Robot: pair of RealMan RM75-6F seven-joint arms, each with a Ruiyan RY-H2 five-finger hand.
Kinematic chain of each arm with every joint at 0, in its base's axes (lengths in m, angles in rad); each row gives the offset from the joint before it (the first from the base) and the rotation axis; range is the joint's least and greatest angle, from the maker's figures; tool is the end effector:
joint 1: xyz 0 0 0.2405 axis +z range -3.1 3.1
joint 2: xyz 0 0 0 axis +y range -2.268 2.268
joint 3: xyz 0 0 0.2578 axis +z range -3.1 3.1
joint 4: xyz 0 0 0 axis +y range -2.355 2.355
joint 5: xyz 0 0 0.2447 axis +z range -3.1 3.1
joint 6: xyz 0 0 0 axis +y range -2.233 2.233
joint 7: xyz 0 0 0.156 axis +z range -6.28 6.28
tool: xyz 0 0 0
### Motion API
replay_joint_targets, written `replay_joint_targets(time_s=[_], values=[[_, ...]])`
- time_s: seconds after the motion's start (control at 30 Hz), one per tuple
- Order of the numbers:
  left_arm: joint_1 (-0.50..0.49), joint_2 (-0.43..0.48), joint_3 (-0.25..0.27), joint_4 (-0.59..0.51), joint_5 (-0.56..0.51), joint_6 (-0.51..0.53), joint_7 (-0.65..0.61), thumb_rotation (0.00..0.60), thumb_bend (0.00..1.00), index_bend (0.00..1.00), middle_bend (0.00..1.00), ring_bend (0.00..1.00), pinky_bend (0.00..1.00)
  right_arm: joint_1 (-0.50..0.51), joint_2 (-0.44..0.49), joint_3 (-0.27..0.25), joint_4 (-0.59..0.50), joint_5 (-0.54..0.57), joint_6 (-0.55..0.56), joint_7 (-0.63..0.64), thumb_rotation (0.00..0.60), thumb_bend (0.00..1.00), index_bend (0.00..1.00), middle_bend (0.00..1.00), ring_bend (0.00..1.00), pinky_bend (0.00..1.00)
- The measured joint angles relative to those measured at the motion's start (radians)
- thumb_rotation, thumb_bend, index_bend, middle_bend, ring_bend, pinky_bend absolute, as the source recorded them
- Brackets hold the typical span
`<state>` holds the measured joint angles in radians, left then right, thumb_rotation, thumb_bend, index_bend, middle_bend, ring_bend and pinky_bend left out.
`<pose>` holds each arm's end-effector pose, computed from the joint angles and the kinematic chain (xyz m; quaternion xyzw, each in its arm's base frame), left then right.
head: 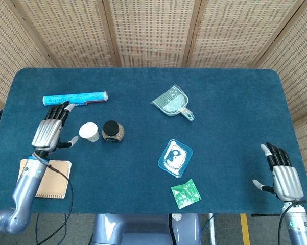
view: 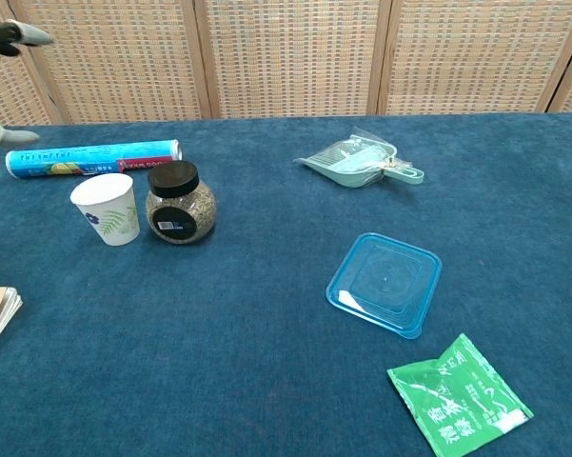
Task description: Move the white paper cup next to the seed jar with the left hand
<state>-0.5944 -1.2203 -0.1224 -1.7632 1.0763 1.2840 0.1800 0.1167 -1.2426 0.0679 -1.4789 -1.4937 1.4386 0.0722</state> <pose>-0.1976 0.3352 0.0722 -0.6167 -0.4169 -0.4354 0.5062 -0.3371 -0.2124 0.0967 0.5879 -0.4087 0.4069 0.5672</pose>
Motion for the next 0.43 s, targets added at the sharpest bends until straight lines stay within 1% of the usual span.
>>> replay_joint_targets(time_s=[0.1,0.13,0.23,0.33,0.43], values=[[0.095,-0.002,0.047,-0.012,0.088,0.134,0.004,0.6,0.27,0.0,0.0,0.0,0.0,-0.001,-0.004,-0.001,0.003,-0.011,0.014,-0.003,0.6,0.0,0.0,0.0,0.0,0.0],[0.137,-0.007,0.073,-0.01,0.123,0.184,0.006,0.6,0.27,0.0,0.0,0.0,0.0,-0.002,-0.006,-0.002,0.004,-0.016,0.019,-0.004,0.6,0.0,0.0,0.0,0.0,0.0],[0.233,-0.026,0.135,0.013,0.199,0.286,0.01,0.6,0.27,0.0,0.0,0.0,0.0,-0.004,-0.01,-0.003,0.007,-0.025,0.029,-0.008,0.6,0.0,0.0,0.0,0.0,0.0],[0.314,-0.05,0.182,0.068,0.243,0.362,0.025,0.6,0.27,0.0,0.0,0.0,0.0,-0.006,-0.015,-0.005,0.007,-0.031,0.038,-0.021,0.6,0.0,0.0,0.0,0.0,0.0],[0.379,-0.078,0.202,0.13,0.266,0.411,0.035,0.6,0.27,0.0,0.0,0.0,0.0,-0.007,-0.02,-0.003,0.009,-0.033,0.045,-0.025,0.6,0.0,0.0,0.0,0.0,0.0]])
